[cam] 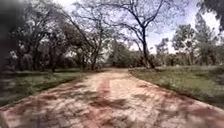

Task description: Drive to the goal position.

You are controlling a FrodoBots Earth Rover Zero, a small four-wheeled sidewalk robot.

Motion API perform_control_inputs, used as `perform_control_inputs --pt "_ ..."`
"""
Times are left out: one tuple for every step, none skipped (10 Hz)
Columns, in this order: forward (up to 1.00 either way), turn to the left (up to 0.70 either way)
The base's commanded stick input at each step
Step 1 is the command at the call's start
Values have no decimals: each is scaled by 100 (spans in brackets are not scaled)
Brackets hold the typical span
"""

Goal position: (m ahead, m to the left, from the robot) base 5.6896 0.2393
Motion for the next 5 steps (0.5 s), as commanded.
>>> perform_control_inputs --pt "70 0" --pt "70 0" --pt "70 0" --pt "70 0" --pt "70 0"
